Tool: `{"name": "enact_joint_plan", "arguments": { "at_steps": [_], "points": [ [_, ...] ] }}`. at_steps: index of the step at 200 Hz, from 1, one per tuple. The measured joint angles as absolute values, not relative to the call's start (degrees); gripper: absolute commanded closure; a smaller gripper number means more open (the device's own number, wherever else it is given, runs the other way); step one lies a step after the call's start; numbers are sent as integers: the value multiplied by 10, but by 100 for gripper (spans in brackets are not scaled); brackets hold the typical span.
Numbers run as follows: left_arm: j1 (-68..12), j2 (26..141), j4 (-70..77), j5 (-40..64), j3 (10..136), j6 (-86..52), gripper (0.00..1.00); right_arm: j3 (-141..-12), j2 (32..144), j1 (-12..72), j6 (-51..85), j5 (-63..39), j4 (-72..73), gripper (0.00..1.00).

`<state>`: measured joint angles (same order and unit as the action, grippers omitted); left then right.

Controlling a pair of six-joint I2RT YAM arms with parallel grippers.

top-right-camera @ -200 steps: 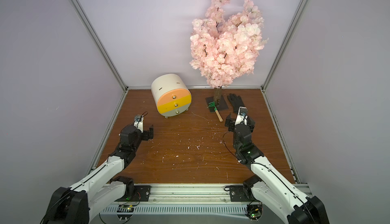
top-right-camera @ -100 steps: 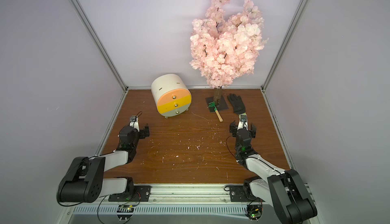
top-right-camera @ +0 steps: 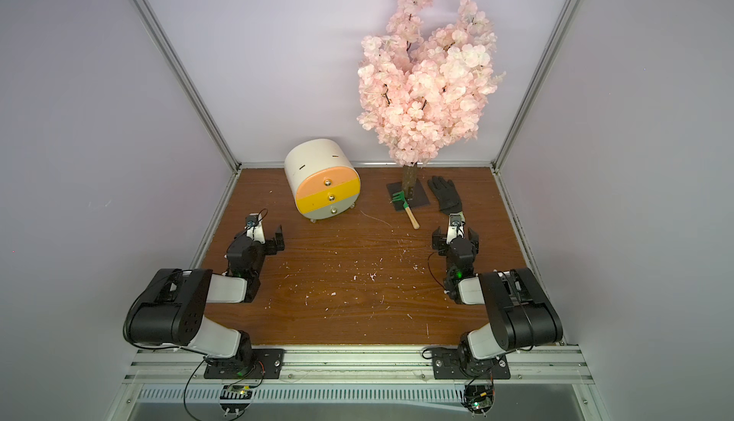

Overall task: Put the paint cans in the drawer according to color
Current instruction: Reset both arms

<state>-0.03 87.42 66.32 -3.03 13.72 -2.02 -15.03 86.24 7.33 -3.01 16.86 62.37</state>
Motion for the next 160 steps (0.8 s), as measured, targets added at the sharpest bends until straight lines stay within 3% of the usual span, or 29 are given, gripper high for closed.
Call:
{"name": "enact_joint_plan", "arguments": {
  "at_steps": [31, 160],
  "points": [
    [0, 889, 707, -23, 117, -19, 0, -110, 883, 44, -25, 115, 710, 1],
    [-1, 889, 743, -24, 117, -14, 0, -110, 888, 43, -11, 97, 735, 1]
  ]
}}
